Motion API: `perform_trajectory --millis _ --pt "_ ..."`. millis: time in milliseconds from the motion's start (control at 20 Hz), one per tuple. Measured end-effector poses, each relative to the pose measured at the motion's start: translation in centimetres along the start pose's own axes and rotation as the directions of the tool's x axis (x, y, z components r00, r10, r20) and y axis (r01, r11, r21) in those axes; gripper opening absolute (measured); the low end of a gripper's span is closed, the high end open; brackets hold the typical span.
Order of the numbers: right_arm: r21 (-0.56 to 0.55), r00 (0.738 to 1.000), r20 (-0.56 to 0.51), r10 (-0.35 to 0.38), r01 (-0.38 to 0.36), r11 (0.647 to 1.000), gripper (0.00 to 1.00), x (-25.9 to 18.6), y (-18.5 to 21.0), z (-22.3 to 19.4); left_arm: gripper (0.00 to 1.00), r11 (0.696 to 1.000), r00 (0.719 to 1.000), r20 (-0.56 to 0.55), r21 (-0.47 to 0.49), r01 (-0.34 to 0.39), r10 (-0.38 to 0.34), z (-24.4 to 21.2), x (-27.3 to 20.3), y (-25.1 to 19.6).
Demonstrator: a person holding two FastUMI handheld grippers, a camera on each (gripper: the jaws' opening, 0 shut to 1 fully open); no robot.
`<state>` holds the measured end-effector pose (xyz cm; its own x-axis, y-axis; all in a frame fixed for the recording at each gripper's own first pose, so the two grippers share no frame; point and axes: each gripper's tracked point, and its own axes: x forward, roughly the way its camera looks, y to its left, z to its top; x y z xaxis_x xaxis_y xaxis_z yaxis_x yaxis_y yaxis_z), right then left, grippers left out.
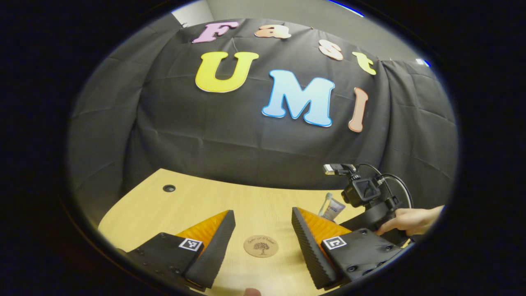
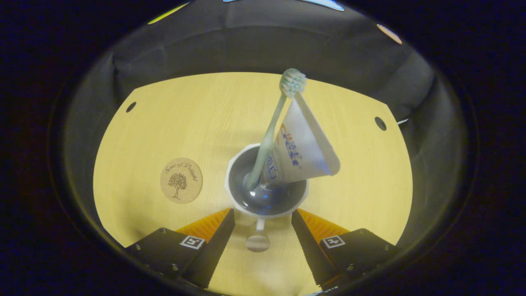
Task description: Put the toothbrush and toothpaste on the desktop into the cup, then pick up the cup and place it on the coaster on the desktop.
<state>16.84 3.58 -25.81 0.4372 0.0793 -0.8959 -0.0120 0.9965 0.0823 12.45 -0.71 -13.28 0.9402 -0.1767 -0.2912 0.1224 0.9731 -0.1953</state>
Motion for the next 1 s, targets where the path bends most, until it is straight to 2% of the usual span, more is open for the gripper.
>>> perform_trajectory --millis 250,300,350,400,500,550,600,650,850,1000 --pt "-0.037 0.998 -0.053 -0.014 0.012 0.999 0.85 1.4 0.0 -0.4 0.91 1.0 1.0 -0.008 -0.018 -0.014 0.014 -0.1 0.0 0.1" --pt "-0.045 0.998 -0.062 -0.014 0.011 0.999 0.75 1.5 -0.1 -0.4 0.91 1.0 1.0 -0.009 -0.02 -0.016 0.015 -0.1 -0.1 0.2" --pt "-0.051 0.997 -0.07 -0.016 0.012 0.999 0.74 1.7 -0.2 -0.5 0.91 1.0 1.0 -0.009 -0.022 -0.018 0.017 -0.1 -0.1 0.2" --pt "-0.057 0.996 -0.079 -0.029 0.024 0.998 0.69 1.8 -0.5 -0.7 0.91 1.0 1.0 -0.01 -0.023 -0.019 0.019 -0.1 -0.1 0.2" --pt "-0.057 0.995 -0.099 -0.021 0.015 0.998 0.53 2.5 -0.4 -1.1 0.91 0.999 1.0 -0.013 -0.028 -0.023 0.023 -0.3 -0.1 0.2" --pt "-0.06 0.993 -0.111 -0.031 0.024 0.998 0.53 2.4 -0.5 -1.4 0.91 0.999 1.0 -0.015 -0.032 -0.025 0.025 -0.3 -0.2 0.2" --pt "-0.059 0.992 -0.119 -0.027 0.02 0.998 0.39 2.7 -0.6 -1.5 0.91 0.999 0.999 -0.018 -0.035 -0.027 0.026 -0.3 -0.2 0.1" --pt "-0.057 0.993 -0.116 -0.02 0.013 0.998 0.33 2.8 -0.6 -1.4 0.91 0.999 0.999 -0.021 -0.038 -0.029 0.028 -0.4 -0.4 0.1" --pt "-0.087 0.995 -0.097 0.001 -0.009 0.996 0.3 2.6 -0.7 -1.2 0.91 0.998 0.999 -0.032 -0.057 -0.04 0.038 -0.6 -0.4 0.2" --pt "-0.142 0.998 -0.061 -0.012 0.003 0.99 0.29 2.8 -0.8 -1.1 0.9 0.996 0.998 -0.038 -0.07 -0.051 0.048 -1.3 -0.7 1.0"
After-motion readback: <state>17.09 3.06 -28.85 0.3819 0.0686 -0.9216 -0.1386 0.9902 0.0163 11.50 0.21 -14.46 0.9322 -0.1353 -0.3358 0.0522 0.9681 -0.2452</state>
